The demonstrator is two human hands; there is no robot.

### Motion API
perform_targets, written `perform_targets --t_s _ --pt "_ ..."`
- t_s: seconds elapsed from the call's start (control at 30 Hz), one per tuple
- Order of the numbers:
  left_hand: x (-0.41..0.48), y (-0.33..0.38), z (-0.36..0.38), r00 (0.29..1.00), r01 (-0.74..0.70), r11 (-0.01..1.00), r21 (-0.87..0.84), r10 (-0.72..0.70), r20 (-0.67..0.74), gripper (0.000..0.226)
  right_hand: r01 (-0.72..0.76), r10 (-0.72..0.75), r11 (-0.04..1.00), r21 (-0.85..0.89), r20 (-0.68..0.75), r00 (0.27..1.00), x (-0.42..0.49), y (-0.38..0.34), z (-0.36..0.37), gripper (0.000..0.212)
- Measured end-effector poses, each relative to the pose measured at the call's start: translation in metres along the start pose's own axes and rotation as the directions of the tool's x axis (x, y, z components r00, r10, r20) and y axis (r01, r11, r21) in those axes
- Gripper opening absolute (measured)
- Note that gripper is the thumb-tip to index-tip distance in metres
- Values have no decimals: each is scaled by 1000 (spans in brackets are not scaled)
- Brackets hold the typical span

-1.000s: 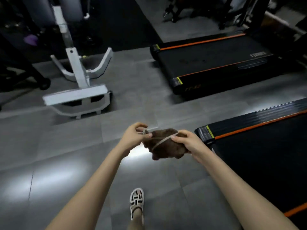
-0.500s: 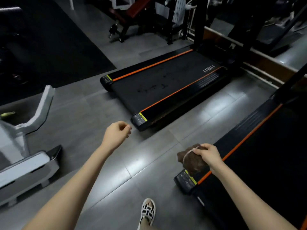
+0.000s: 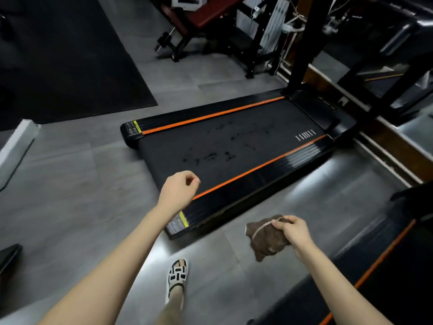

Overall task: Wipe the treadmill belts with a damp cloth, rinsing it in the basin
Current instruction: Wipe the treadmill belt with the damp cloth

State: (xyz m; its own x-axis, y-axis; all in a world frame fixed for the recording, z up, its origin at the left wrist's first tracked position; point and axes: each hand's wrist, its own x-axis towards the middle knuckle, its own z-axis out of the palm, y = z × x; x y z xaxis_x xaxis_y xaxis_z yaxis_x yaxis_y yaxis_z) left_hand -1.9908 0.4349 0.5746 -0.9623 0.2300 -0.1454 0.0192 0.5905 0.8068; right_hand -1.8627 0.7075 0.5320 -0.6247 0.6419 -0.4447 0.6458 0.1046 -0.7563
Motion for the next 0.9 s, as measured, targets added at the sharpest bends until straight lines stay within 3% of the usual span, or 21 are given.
perform_targets --t_s 0.17,0.47,0.73,0.9 --pt "142 11 41 999 -8 1000 16 7 54 17 19 -19 999 -48 -3 1000 128 -55 18 9" --pt "321 18 161 989 130 991 -13 -129 67 17 37 -35 995 -95 20 999 358 -103 10 8" --pt "470 29 339 978 204 976 -79 -206 -26 19 86 -76 992 -95 107 991 607 -106 -21 4" --pt "546 26 450 973 225 969 -108 -229 -33 16 107 -106 988 -115 17 994 757 -81 -45 13"
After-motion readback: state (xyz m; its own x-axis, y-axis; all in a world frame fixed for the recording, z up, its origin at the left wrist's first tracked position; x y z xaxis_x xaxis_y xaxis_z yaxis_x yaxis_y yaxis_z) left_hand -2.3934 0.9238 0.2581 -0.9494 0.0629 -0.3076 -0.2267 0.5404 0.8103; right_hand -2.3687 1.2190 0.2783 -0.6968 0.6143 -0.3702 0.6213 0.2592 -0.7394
